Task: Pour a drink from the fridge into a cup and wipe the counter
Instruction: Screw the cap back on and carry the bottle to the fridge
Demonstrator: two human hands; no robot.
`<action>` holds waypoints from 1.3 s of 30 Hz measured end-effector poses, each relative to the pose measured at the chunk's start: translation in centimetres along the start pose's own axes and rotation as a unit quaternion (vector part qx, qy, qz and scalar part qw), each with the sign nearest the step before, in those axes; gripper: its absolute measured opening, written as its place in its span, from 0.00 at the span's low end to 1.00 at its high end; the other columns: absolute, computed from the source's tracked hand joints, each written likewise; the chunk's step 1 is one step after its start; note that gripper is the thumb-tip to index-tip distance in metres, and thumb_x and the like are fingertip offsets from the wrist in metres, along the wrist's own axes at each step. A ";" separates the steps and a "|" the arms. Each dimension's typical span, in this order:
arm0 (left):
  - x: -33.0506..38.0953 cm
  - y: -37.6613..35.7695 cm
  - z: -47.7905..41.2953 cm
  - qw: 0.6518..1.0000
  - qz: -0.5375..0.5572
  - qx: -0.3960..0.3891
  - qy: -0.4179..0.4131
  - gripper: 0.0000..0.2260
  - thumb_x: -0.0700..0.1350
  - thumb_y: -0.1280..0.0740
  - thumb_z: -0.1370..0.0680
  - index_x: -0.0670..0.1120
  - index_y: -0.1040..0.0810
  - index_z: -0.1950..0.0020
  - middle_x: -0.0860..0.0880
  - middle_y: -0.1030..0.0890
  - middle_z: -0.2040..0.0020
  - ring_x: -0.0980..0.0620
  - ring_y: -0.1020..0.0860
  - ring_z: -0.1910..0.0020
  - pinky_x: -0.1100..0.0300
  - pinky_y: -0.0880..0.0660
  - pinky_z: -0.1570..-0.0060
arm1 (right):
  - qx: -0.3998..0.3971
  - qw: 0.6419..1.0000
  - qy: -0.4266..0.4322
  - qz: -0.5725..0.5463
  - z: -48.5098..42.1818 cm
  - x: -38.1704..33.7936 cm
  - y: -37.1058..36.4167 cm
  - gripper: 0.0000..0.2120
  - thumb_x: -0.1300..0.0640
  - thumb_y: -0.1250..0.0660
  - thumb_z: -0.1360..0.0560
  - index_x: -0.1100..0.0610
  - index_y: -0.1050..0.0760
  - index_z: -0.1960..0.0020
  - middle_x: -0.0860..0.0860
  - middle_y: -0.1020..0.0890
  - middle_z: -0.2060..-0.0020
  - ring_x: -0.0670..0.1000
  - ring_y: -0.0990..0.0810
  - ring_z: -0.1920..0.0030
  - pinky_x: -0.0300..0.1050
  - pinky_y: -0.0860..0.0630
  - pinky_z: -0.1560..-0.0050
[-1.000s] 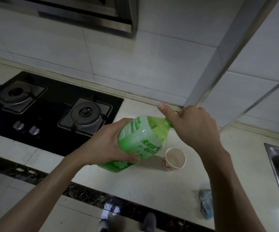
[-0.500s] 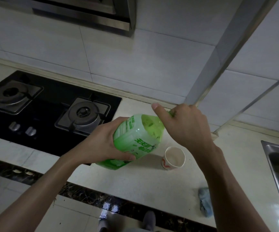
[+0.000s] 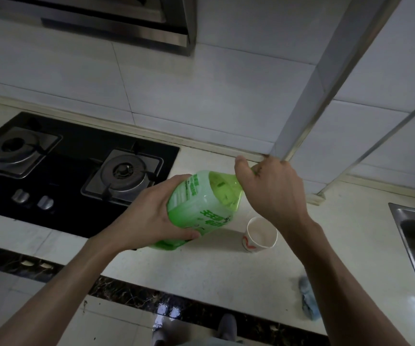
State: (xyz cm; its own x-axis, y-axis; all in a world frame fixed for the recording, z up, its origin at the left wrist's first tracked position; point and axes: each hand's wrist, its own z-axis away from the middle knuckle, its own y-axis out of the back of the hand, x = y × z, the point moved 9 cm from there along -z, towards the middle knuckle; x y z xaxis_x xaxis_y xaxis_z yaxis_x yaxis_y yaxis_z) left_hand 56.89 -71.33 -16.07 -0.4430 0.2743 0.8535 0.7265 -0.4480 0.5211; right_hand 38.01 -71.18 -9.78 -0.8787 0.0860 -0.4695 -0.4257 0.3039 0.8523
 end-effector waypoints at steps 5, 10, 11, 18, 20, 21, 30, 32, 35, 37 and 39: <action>-0.2 0.1 -0.4 0.998 0.028 -0.054 0.003 0.40 0.47 0.17 0.39 0.60 0.31 0.31 0.60 0.21 0.41 0.60 0.21 0.42 0.56 0.21 0.45 | 0.037 0.993 0.092 0.069 0.4 -2.1 1.9 0.32 0.38 0.44 0.23 0.56 0.45 0.77 0.47 0.45 0.83 0.47 0.44 0.81 0.39 0.47 0.73; -0.7 -0.2 -0.1 0.993 0.057 -0.105 0.018 0.39 0.44 0.18 0.38 0.59 0.31 0.32 0.57 0.20 0.42 0.57 0.20 0.43 0.54 0.20 0.46 | 0.047 0.986 0.142 0.068 0.7 -3.1 1.5 0.29 0.40 0.46 0.25 0.55 0.48 0.78 0.46 0.49 0.83 0.46 0.48 0.81 0.38 0.49 0.73; -0.8 -0.2 -0.1 0.994 0.055 -0.095 0.013 0.38 0.44 0.18 0.38 0.59 0.31 0.33 0.57 0.20 0.42 0.57 0.20 0.43 0.55 0.20 0.47 | 0.045 0.988 0.134 0.062 0.7 -2.8 1.1 0.29 0.42 0.47 0.25 0.56 0.48 0.78 0.47 0.48 0.83 0.47 0.47 0.81 0.39 0.48 0.73; -2.3 -1.5 0.2 0.997 -0.071 0.028 -0.006 0.39 0.56 0.19 0.39 0.59 0.33 0.32 0.62 0.24 0.44 0.63 0.25 0.45 0.58 0.24 0.48 | -0.022 0.998 -0.050 0.034 -0.1 1.2 -2.2 0.23 0.49 0.43 0.24 0.59 0.40 0.75 0.54 0.33 0.74 0.57 0.33 0.70 0.46 0.33 0.65; -2.8 -1.5 0.4 0.994 -0.102 0.044 -0.002 0.41 0.58 0.20 0.40 0.58 0.35 0.31 0.60 0.25 0.42 0.61 0.26 0.45 0.55 0.24 0.47 | -0.028 0.998 -0.057 0.022 0.2 1.7 -2.7 0.24 0.49 0.43 0.25 0.58 0.40 0.76 0.54 0.34 0.75 0.56 0.34 0.70 0.46 0.33 0.65; -2.9 -1.4 0.4 0.994 -0.103 0.043 -0.004 0.41 0.59 0.20 0.40 0.58 0.35 0.31 0.59 0.25 0.42 0.60 0.26 0.45 0.54 0.24 0.47 | -0.027 0.998 -0.051 0.019 0.4 1.6 -2.7 0.24 0.49 0.43 0.25 0.58 0.41 0.76 0.53 0.35 0.76 0.55 0.36 0.72 0.46 0.34 0.66; -2.9 -0.8 1.2 0.997 0.038 -0.064 -0.006 0.40 0.47 0.17 0.39 0.58 0.31 0.31 0.58 0.22 0.41 0.58 0.23 0.40 0.51 0.22 0.43 | 0.010 0.982 0.164 0.093 2.0 -2.7 -1.5 0.27 0.42 0.51 0.24 0.55 0.46 0.77 0.47 0.45 0.83 0.49 0.44 0.81 0.40 0.45 0.72; -3.4 -0.9 1.7 0.996 0.061 -0.065 0.001 0.39 0.46 0.17 0.38 0.58 0.30 0.32 0.57 0.21 0.41 0.57 0.22 0.41 0.50 0.21 0.43 | 0.029 0.986 0.149 0.065 2.2 -2.9 -1.9 0.25 0.46 0.50 0.26 0.54 0.50 0.78 0.46 0.48 0.83 0.50 0.46 0.81 0.41 0.43 0.71; -4.2 -1.5 2.4 0.996 0.058 -0.059 0.018 0.39 0.48 0.17 0.38 0.60 0.31 0.32 0.59 0.20 0.43 0.60 0.21 0.44 0.53 0.21 0.45 | 0.012 0.993 0.095 0.072 2.1 -2.5 -3.1 0.23 0.45 0.53 0.30 0.56 0.48 0.79 0.48 0.46 0.83 0.50 0.45 0.80 0.42 0.41 0.73; -4.7 -1.5 2.7 0.998 0.042 -0.034 0.024 0.39 0.49 0.18 0.39 0.60 0.32 0.32 0.61 0.21 0.44 0.63 0.22 0.45 0.56 0.22 0.47 | -0.005 0.995 0.069 0.077 1.9 -2.4 -3.6 0.22 0.46 0.52 0.30 0.57 0.45 0.79 0.49 0.44 0.83 0.50 0.44 0.79 0.42 0.39 0.72; -4.9 -1.3 2.8 1.000 0.019 -0.004 0.015 0.39 0.51 0.18 0.38 0.60 0.32 0.32 0.61 0.22 0.43 0.63 0.23 0.45 0.56 0.23 0.47 | -0.015 0.996 0.045 0.078 1.7 -2.4 -3.9 0.21 0.48 0.50 0.30 0.58 0.44 0.78 0.51 0.42 0.81 0.51 0.43 0.78 0.43 0.40 0.72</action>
State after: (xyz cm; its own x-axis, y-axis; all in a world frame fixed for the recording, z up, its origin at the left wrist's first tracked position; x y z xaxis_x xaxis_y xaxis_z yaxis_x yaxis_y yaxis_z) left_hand 59.56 -69.71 -20.98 -0.4315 0.2316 0.8719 0.7386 -0.4642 0.4888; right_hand 42.10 -70.97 -12.34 -0.9497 0.0447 -0.3099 -0.2877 0.2657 0.9201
